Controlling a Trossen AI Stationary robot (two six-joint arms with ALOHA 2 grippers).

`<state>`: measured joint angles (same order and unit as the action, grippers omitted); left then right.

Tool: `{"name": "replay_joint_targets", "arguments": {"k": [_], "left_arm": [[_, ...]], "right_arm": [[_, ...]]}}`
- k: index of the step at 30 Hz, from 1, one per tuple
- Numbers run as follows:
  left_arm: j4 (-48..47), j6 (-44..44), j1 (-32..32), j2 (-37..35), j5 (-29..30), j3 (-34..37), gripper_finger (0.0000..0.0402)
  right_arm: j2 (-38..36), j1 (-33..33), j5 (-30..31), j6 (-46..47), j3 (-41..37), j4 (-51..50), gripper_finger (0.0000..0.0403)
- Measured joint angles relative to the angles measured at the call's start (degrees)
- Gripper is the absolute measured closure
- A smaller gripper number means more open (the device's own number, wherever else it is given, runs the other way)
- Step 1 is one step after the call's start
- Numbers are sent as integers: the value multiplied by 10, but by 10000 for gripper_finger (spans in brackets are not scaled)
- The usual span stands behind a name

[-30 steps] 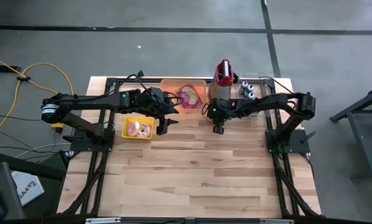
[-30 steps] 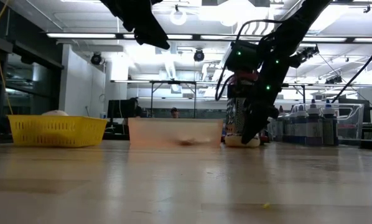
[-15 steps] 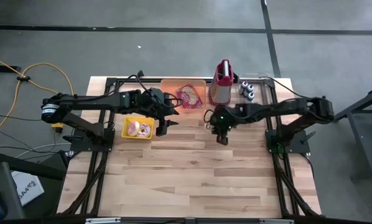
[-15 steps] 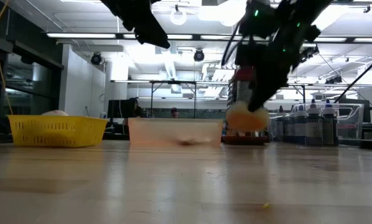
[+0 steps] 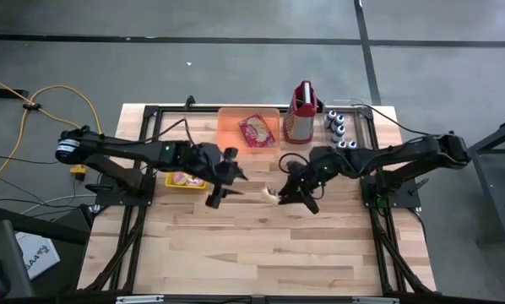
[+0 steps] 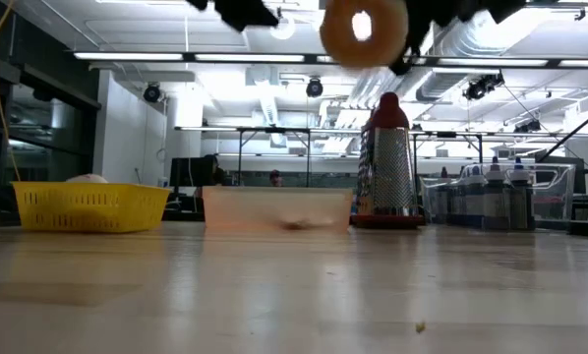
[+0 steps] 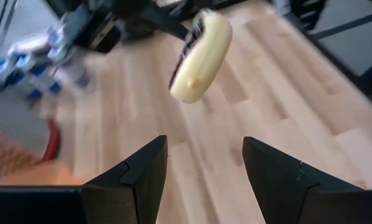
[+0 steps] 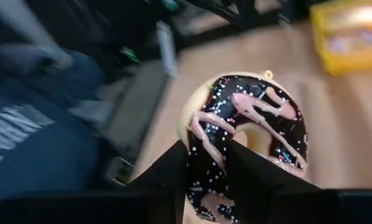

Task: Pick & Place Food Item
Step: Put the black donut into the yellow bin

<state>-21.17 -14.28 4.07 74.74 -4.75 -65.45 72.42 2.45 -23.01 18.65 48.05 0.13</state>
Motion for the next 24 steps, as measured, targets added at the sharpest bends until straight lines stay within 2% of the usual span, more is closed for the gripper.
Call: {"name": "replay_joint_targets", "arguments": {"k": [3,10,19,24], "left_arm": [[19,-10,28,0,0,0,200],[80,-9,64,0,0,0,200],[122,-2,71,0,1,0,200],[130,-1,70,0,1,0,200]], "right_arm": [[0,17,-19,21,0,44,309],[0,55,-21,28,0,110,309],[2,73,-25,35,0,183,309],[2,69,-10,3,0,198,309]]}}
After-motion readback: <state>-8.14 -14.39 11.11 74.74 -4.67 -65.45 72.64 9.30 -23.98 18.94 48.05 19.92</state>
